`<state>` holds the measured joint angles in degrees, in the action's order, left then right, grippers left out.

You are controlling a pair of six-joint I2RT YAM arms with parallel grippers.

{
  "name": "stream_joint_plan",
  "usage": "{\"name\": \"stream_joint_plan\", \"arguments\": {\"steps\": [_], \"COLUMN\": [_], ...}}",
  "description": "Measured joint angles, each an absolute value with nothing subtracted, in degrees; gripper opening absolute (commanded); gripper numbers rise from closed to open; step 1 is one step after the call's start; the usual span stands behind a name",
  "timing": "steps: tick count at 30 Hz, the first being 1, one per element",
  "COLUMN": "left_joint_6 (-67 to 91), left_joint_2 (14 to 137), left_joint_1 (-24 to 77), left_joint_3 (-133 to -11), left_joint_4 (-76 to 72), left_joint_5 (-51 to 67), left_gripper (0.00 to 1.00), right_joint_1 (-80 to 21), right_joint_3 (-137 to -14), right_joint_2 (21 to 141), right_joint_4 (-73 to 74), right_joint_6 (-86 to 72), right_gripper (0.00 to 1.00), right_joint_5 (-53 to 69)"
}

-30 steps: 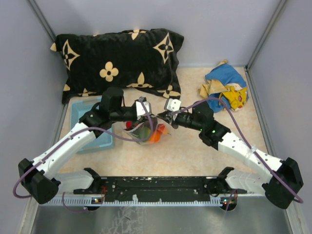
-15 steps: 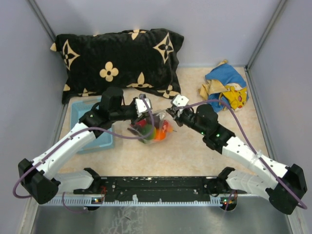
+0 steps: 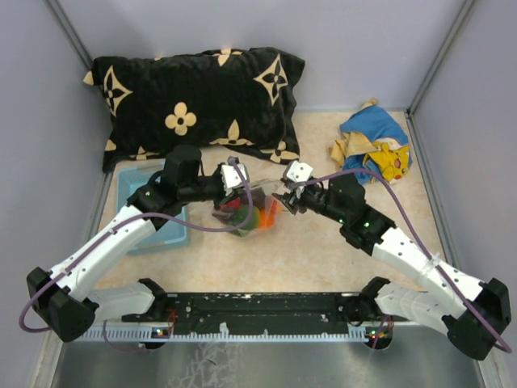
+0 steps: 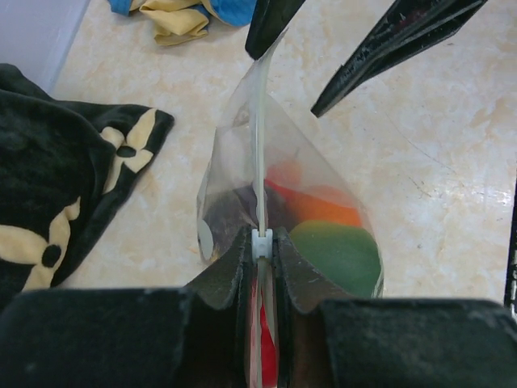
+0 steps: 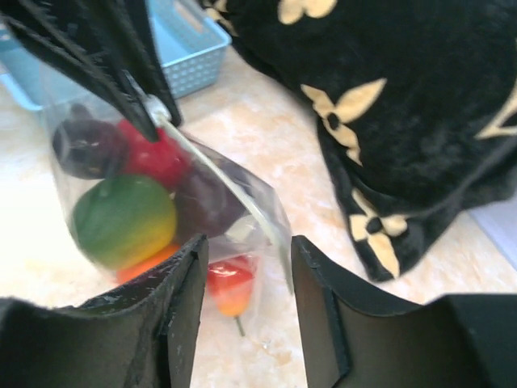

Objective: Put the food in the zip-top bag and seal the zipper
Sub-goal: Zip the zipper food storage bag at the center of the board.

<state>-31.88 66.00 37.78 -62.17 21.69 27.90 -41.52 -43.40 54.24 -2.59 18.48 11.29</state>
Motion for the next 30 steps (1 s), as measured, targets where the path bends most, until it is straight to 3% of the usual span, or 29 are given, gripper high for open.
{"name": "stream_joint_plan", "arguments": {"steps": [11,14,17,19,30], "left_joint_6": [-31.7,-31.7,-31.7,-31.7,-32.1], "left_joint_2": [66.3,66.3,66.4,66.5,66.4], "left_joint_1": [37.9,38.0,38.3,38.3,38.3], "left_joint_3": [-62.2,-62.2,-62.2,-62.2,-62.2], "left_joint_4": [22.6,22.7,22.8,22.7,20.9], "left_joint_5": [32.1,32.7,33.1,33.0,31.1], "left_gripper": [0.11,0.11,0.11,0.11,0.10], "right_joint_1": [-41.5,-41.5,-41.5,-41.6,-42.2], "right_joint_3": [-50.4,-52.3,-53.7,-53.7,-52.4], "right_joint_2": [61.1,63.8,65.8,66.2,62.9], "right_joint_4": [1.5,3.1,3.7,4.0,4.1], "right_joint_6": [24.3,25.5,26.3,26.5,23.6], "right_gripper": [0.56,0.45,0.13,0.00,0.00], "right_joint_5": [23.8,25.6,26.3,26.5,16.1]}}
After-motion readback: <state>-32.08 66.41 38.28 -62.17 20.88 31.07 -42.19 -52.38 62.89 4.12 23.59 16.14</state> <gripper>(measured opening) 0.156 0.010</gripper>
